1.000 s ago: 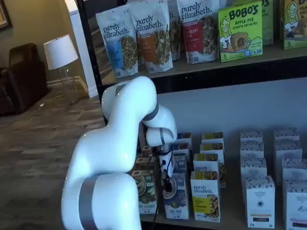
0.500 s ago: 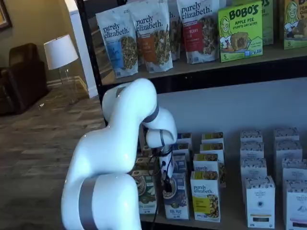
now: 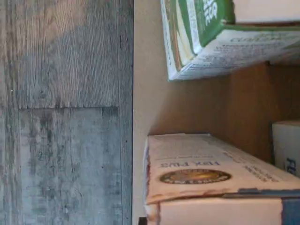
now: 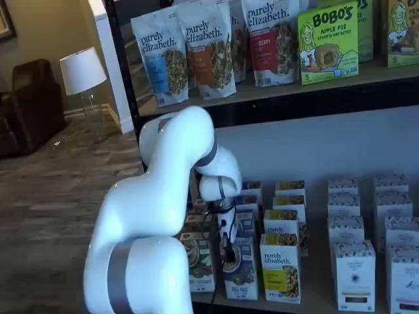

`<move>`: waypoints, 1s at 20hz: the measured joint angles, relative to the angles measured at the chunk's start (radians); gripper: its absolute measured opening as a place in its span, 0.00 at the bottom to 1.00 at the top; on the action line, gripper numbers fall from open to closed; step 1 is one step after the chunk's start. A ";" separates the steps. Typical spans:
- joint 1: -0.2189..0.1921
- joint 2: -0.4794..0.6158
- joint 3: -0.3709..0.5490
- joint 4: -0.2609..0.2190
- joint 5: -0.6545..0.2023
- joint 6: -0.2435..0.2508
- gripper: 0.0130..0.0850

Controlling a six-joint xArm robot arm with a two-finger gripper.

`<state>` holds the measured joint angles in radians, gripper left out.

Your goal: Pick up the blue and white box that is on the bottom shelf, the second box from the left

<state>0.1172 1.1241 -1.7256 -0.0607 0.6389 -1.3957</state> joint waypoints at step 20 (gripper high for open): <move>0.005 -0.057 0.079 -0.025 -0.027 0.026 0.50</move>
<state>0.1222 1.0674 -1.6470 -0.0852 0.6114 -1.3701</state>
